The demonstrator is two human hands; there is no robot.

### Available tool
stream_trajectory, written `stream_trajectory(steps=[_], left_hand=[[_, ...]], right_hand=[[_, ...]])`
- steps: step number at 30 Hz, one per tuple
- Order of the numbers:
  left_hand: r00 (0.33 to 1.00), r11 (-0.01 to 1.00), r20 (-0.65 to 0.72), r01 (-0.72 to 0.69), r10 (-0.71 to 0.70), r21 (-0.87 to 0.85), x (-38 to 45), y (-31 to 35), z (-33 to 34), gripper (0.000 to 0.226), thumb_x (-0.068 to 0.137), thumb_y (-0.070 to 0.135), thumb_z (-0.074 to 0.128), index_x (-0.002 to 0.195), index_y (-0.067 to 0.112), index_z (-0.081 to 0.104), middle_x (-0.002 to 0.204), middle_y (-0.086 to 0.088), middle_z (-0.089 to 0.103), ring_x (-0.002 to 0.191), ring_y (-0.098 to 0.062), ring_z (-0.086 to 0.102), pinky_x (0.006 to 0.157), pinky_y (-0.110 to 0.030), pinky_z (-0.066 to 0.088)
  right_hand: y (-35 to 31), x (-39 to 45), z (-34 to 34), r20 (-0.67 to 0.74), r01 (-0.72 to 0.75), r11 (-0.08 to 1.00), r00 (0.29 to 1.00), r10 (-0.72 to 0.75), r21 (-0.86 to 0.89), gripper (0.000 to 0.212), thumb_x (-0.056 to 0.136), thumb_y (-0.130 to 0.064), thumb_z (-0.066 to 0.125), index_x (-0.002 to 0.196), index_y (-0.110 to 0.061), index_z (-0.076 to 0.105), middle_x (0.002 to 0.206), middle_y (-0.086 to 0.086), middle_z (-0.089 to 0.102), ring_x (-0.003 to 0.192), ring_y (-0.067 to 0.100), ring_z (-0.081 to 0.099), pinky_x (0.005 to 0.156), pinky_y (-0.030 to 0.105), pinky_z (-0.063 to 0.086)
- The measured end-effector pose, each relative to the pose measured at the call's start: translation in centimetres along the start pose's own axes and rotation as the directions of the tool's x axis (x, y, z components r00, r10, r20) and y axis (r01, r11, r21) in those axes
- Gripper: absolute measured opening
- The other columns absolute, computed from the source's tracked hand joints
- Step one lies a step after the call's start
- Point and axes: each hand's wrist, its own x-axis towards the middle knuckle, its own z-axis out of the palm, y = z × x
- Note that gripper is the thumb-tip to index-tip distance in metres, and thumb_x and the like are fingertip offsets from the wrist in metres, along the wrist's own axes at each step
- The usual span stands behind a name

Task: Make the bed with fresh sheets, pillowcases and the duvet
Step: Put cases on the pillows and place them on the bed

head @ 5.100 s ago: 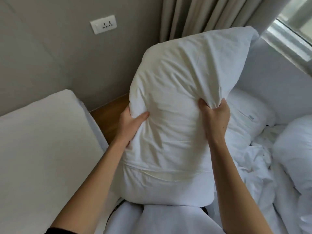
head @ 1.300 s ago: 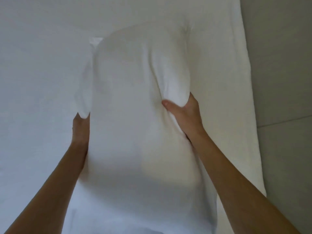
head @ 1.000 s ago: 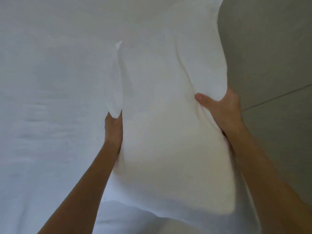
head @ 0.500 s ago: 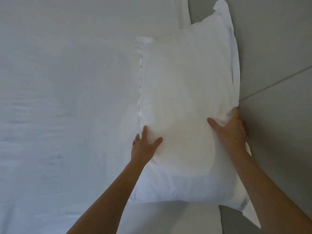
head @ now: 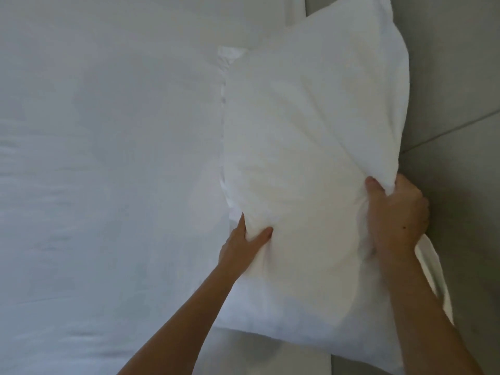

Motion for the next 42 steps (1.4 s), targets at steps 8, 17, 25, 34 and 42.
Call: stream_trajectory(steps=[8, 17, 25, 34, 42], left_hand=[[0.992, 0.988, -0.09, 0.1, -0.09, 0.116, 1.0, -2.9, 0.5, 0.083, 0.085, 0.073, 0.04, 0.152, 0.036, 0.008, 0.149, 0.004, 0.041, 0.133, -0.024, 0.042, 0.107, -0.043, 0.034], [0.916, 0.966, -0.381, 0.199, -0.124, 0.165, -2.4, -9.3, 0.0, 0.043, 0.1, 0.033, 0.038, 0.141, 0.019, 0.041, 0.134, -0.008, 0.051, 0.12, -0.029, 0.048, 0.097, -0.04, 0.037], [0.919, 0.853, -0.382, 0.274, -0.097, 0.445, -3.8, -12.2, -1.0, 0.04, 0.098, 0.028, 0.044, 0.061, 0.018, 0.035, 0.057, 0.004, 0.044, 0.053, -0.015, 0.04, 0.05, -0.028, 0.03], [0.851, 0.922, -0.526, 0.198, 0.008, 0.334, -8.1, -15.3, 1.4, 0.02, 0.088, 0.02, 0.064, 0.072, 0.01, 0.062, 0.08, -0.006, 0.062, 0.077, -0.03, 0.057, 0.058, -0.033, 0.04], [0.963, 0.958, -0.178, 0.232, -0.203, 0.167, -9.0, -16.6, 2.0, 0.025, 0.099, 0.032, 0.044, 0.09, 0.015, 0.06, 0.067, -0.001, 0.067, 0.061, -0.017, 0.065, 0.063, -0.034, 0.051]], right_hand=[[1.3, -0.9, 1.9, 0.06, -0.05, 0.991, 0.997, 0.057, -0.126, 0.042, 0.089, -0.041, 0.058, 0.107, -0.004, 0.052, 0.101, 0.022, 0.063, 0.09, 0.039, 0.058, 0.067, 0.035, 0.03], [2.6, -1.6, 1.1, 0.076, 0.023, 0.978, 0.997, -0.008, -0.209, 0.047, 0.087, -0.046, 0.055, 0.121, -0.015, 0.051, 0.108, 0.018, 0.059, 0.096, 0.038, 0.056, 0.073, 0.04, 0.038], [3.2, -2.3, 1.0, 0.05, 0.107, 0.967, 0.994, -0.098, -0.233, 0.043, 0.091, -0.035, 0.054, 0.127, -0.011, 0.048, 0.11, 0.023, 0.058, 0.098, 0.041, 0.056, 0.073, 0.042, 0.04], [3.7, -1.6, 0.3, 0.029, 0.168, 0.951, 0.986, -0.166, -0.26, 0.031, 0.092, -0.024, 0.056, 0.121, -0.014, 0.053, 0.108, 0.021, 0.06, 0.093, 0.042, 0.057, 0.069, 0.041, 0.039], [4.1, -1.5, -0.8, 0.04, 0.195, 0.94, 0.981, -0.191, -0.281, 0.041, 0.093, -0.028, 0.052, 0.132, -0.016, 0.047, 0.119, 0.02, 0.06, 0.1, 0.043, 0.058, 0.077, 0.044, 0.043]])
